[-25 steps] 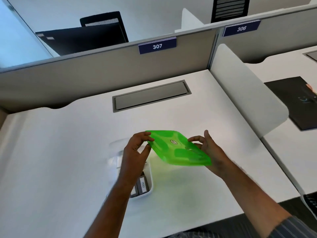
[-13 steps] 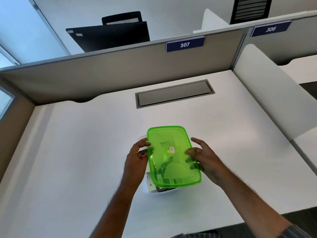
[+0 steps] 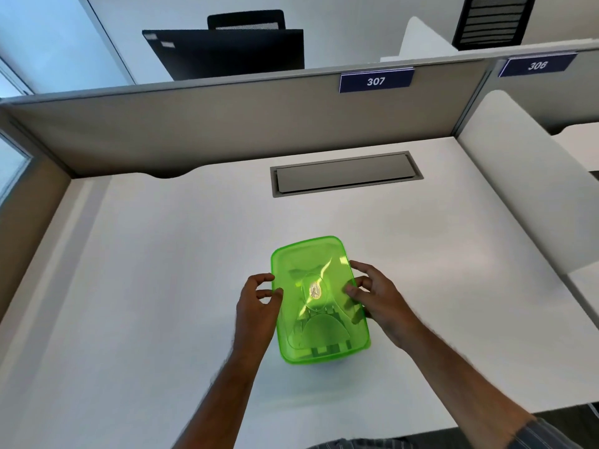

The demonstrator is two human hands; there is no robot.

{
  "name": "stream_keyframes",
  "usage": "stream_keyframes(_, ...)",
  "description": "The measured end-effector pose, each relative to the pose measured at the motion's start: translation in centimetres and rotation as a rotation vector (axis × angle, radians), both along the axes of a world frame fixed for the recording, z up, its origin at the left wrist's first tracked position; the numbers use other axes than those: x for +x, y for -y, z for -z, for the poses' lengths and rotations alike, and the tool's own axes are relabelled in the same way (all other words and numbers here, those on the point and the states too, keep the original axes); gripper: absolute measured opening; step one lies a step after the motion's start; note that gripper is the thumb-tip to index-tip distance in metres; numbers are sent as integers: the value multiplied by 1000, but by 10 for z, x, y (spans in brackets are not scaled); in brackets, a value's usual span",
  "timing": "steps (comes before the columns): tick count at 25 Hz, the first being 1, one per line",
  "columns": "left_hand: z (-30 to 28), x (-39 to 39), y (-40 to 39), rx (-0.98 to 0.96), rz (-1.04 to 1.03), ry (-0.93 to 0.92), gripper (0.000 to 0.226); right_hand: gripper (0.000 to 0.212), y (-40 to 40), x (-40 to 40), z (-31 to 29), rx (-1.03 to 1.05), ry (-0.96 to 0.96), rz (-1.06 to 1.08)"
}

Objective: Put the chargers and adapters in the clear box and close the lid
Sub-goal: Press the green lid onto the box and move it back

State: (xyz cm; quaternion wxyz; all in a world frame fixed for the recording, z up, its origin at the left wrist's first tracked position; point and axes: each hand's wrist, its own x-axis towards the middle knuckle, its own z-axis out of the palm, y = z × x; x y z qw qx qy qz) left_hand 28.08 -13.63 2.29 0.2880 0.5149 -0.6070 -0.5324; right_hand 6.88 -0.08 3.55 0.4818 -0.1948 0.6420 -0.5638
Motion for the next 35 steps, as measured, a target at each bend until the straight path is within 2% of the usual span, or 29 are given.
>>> stream_keyframes(9, 18, -12, 24, 0, 98, 75, 32, 49, -5, -8, 6, 56, -84, 5)
stream_keyframes(17, 15, -49, 60, -2, 211, 146, 51, 36, -12, -10, 2, 78, -181, -32)
stream_keyframes(23, 23, -50, 61, -68, 215, 167, 52, 22, -8, -17, 2, 140, -580, 36)
stream_keyframes(26, 23, -51, 58, -89, 213, 173, 53, 32, 10, -20, 0, 115, -777, -72)
stream_keyframes(31, 20, -52, 55, -109, 208, 185, 53, 76, 56, -15, -2, 166, -1166, -369)
stream_keyframes(35, 19, -52, 53, -121, 197, 179, 52, 94, 58, 1, 18, 283, -1310, -537)
